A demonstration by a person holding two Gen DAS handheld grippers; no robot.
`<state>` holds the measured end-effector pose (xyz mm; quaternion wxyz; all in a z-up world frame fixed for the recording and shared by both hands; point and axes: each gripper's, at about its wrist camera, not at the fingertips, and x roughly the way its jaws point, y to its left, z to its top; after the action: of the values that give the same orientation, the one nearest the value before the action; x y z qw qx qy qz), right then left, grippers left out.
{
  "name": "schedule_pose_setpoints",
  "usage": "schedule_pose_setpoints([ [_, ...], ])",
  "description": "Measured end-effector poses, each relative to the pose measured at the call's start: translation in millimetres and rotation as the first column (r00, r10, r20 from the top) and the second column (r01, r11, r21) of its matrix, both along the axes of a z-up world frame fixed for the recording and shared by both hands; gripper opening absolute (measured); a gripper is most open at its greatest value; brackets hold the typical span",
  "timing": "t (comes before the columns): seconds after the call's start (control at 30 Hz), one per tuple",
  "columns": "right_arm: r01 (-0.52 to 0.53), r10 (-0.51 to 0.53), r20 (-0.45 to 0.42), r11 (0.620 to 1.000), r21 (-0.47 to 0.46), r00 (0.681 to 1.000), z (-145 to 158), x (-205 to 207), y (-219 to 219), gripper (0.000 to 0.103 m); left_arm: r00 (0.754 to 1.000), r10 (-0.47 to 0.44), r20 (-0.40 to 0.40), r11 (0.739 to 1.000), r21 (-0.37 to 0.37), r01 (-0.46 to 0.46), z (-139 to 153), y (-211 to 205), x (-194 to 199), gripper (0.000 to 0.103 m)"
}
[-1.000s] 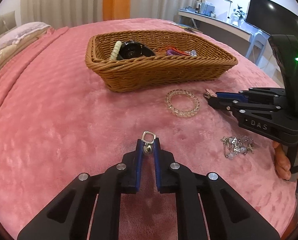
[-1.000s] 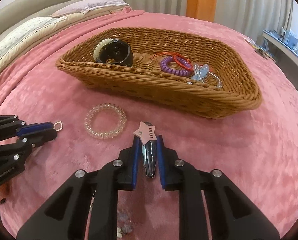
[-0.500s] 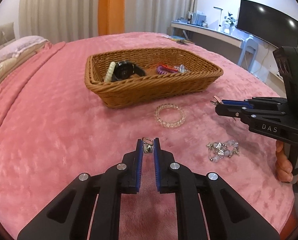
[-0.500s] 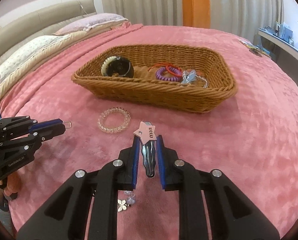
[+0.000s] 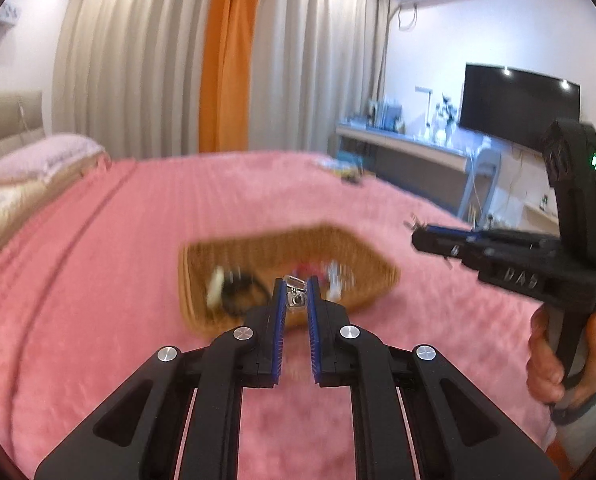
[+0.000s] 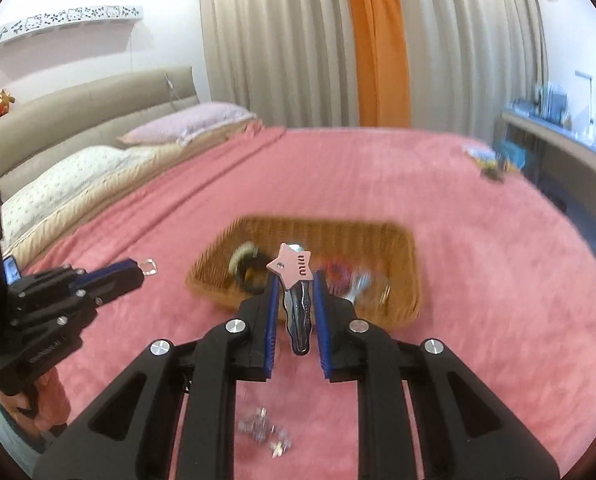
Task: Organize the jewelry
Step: 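Carry the charm and star clip into the basket and open both tools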
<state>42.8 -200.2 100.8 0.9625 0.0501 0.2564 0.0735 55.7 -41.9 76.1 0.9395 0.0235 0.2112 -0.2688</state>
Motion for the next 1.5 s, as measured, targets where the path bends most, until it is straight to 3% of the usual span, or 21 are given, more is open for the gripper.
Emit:
schedule_pose_setpoints([
  [0.13, 0.008, -0.007, 0.027, 1.0, -0.018, 1.0, 17.5, 23.2, 1.9, 0.015, 0.999, 0.005, 0.045, 0.999, -0.04, -0.004, 25.9, -13.0, 19.7, 0.009],
  [0.23, 0.013, -0.013, 0.023, 1.0, -0.018, 1.0, 18.3, 49.2, 0.8, 0.015, 0.999, 0.009, 0.04, 0.997, -0.075, -0.006, 26.7, -22.5, 41.1, 0.009],
  [0.4, 0.042, -0.041, -0.021, 0.999, 0.027, 0.999, -3.8, 102.2, -13.7, 0.015, 0.999, 0.022, -0.042, 0.99, -0.136, -0.027, 1.4, -34.5, 94.7, 0.009],
  [0.6, 0.089, -0.081, -0.103, 0.993, 0.071, 0.991, -54.0, 144.5, -29.0, 0.015, 0.989, 0.048, -0.142, 0.989, -0.132, -0.067, -52.2, -43.4, 140.8, 0.009],
  [0.83, 0.097, -0.076, -0.23, 0.992, 0.081, 0.97, -106.1, 165.7, -39.9, 0.015, 0.975, 0.026, -0.223, 0.993, -0.107, -0.051, -88.5, -44.3, 157.1, 0.009],
  [1.27, 0.079, -0.068, -0.245, 0.996, 0.033, 0.967, -118.8, 166.3, -29.4, 0.016, 0.972, 0.011, -0.233, 0.995, -0.095, -0.034, -94.5, -42.4, 154.3, 0.01],
  [1.3, 0.081, -0.068, -0.243, 0.996, 0.044, 0.968, -117.9, 165.8, -30.9, 0.023, 0.973, 0.011, -0.23, 0.995, -0.097, -0.034, -93.9, -42.3, 153.5, 0.011],
  [1.33, 0.085, -0.07, -0.24, 0.995, 0.051, 0.968, -116.6, 165.0, -32.0, 0.038, 0.974, 0.013, -0.228, 0.995, -0.098, -0.036, -92.9, -42.5, 152.3, 0.021],
  [1.37, 0.089, -0.074, -0.231, 0.994, 0.057, 0.97, -115.3, 164.0, -33.5, 0.04, 0.975, 0.019, -0.222, 0.994, -0.099, -0.042, -91.3, -42.7, 152.2, 0.031],
  [1.5, 0.107, -0.1, -0.161, 0.994, 0.029, 0.982, -105.4, 152.7, -33.3, 0.043, 0.982, 0.033, -0.186, 0.992, -0.116, -0.055, -84.1, -37.2, 145.1, 0.038],
])
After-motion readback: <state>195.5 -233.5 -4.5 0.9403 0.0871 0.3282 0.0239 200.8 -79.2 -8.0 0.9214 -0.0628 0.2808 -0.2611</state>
